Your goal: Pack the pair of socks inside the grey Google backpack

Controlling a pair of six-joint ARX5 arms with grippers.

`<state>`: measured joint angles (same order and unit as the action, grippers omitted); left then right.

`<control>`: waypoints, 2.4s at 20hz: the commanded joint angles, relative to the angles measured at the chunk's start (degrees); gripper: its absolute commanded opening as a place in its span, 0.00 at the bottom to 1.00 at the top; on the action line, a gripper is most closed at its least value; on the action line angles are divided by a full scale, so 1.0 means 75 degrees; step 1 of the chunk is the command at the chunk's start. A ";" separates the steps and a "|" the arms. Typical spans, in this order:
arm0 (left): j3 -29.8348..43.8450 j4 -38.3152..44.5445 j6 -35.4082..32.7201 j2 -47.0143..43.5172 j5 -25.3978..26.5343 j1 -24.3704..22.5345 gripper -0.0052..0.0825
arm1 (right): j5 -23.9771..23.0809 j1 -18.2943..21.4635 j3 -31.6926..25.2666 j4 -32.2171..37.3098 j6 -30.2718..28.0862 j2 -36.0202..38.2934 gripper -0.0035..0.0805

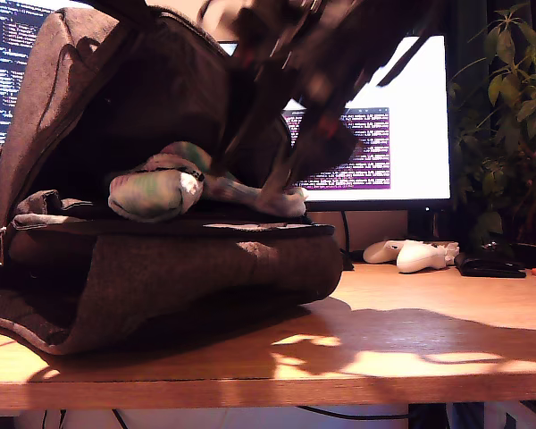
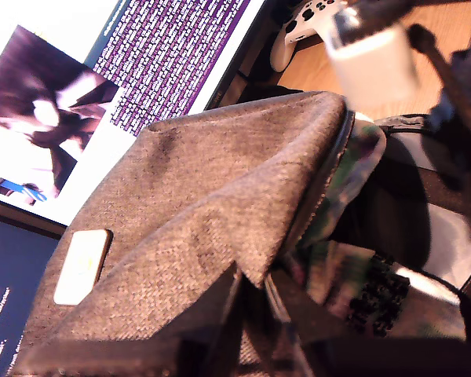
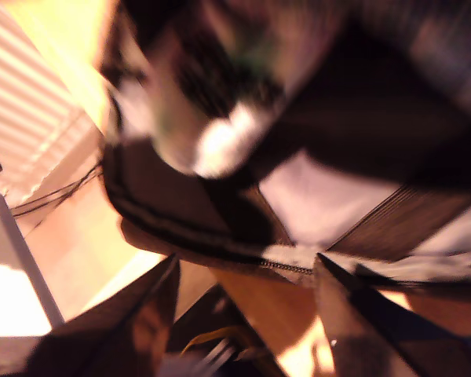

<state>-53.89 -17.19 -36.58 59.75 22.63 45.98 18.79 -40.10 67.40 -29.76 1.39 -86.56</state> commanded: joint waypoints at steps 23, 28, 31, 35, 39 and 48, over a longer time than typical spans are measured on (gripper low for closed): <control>-0.2101 -0.0685 0.0082 -0.0026 -0.0096 0.0029 0.03 | -0.0114 -0.0350 0.0047 0.5039 0.0417 -0.0973 0.03; -0.2308 -0.0740 0.0076 -0.0026 -0.0090 0.0143 0.03 | -0.0405 -0.0618 0.0198 0.5421 0.0475 -0.1664 0.03; -0.2317 -0.0755 0.0070 -0.0026 -0.0006 0.0143 0.03 | -0.0408 -0.0603 0.0201 0.5342 0.0562 -0.1891 0.03; -0.2317 -0.0799 0.0073 -0.0023 -0.0015 0.0143 0.03 | -0.0402 -0.0600 0.0204 0.5272 0.0519 -0.1533 0.03; -0.2317 -0.0933 0.0073 -0.0023 -0.0012 0.0140 0.03 | -0.0679 -0.0577 0.0210 0.4284 -0.0023 -0.0927 0.03; -0.2320 -0.0778 0.0079 -0.0023 -0.0082 0.0143 0.03 | -0.0731 -0.0472 0.0210 0.3550 -0.0221 -0.1212 0.03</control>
<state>-67.92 -26.41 -36.16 60.53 22.52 46.41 13.30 -43.53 69.23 -4.16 -0.10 -93.82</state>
